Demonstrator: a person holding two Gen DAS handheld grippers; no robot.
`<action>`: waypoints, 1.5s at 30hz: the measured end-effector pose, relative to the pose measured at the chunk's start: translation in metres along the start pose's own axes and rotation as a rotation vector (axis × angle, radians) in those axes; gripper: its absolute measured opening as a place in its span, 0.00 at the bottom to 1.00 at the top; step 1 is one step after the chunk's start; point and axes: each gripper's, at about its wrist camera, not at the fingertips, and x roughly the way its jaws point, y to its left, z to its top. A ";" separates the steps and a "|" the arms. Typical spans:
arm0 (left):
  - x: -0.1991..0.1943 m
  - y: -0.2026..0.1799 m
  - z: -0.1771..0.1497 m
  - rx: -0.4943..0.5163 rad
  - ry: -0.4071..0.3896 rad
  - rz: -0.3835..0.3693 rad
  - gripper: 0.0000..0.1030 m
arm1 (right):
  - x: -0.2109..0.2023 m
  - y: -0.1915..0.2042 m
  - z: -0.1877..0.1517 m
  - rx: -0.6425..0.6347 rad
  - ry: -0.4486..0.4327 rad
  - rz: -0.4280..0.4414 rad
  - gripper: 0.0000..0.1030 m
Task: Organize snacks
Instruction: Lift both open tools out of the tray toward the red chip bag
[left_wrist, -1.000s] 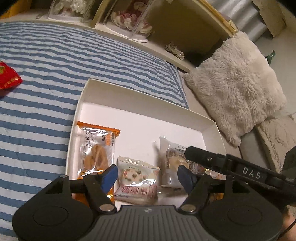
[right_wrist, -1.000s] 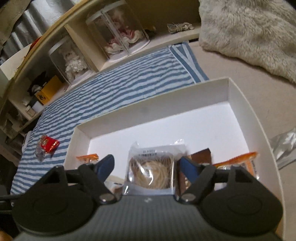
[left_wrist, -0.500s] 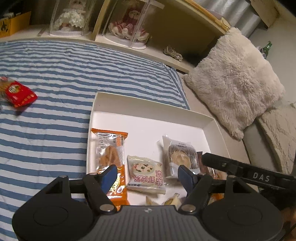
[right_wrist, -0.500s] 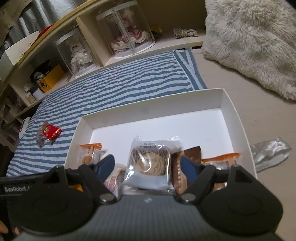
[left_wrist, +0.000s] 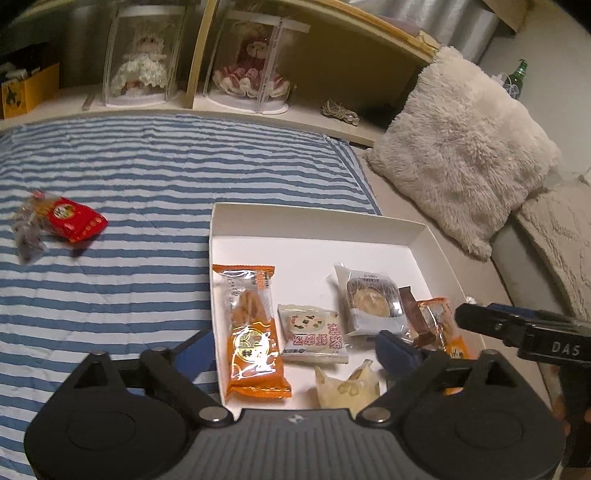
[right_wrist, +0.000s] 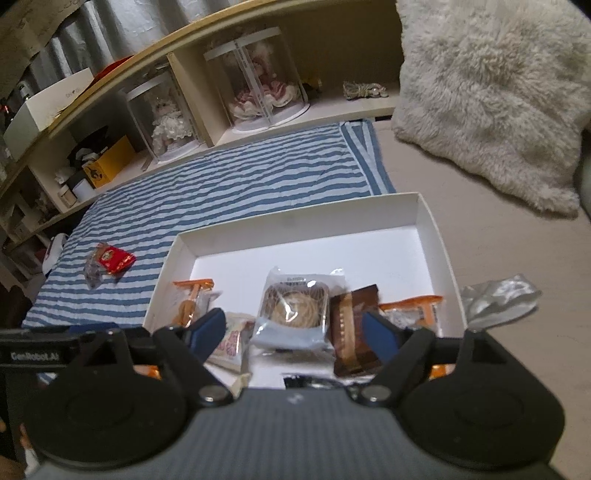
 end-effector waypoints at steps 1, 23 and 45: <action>-0.003 0.000 -0.001 0.009 -0.006 0.001 0.99 | -0.004 0.001 -0.001 -0.010 -0.006 -0.006 0.86; -0.057 0.039 0.008 0.069 -0.091 0.033 1.00 | -0.049 0.044 -0.003 -0.101 -0.055 -0.053 1.00; -0.083 0.180 0.018 -0.074 -0.140 0.199 1.00 | 0.028 0.158 0.028 -0.137 -0.044 0.063 1.00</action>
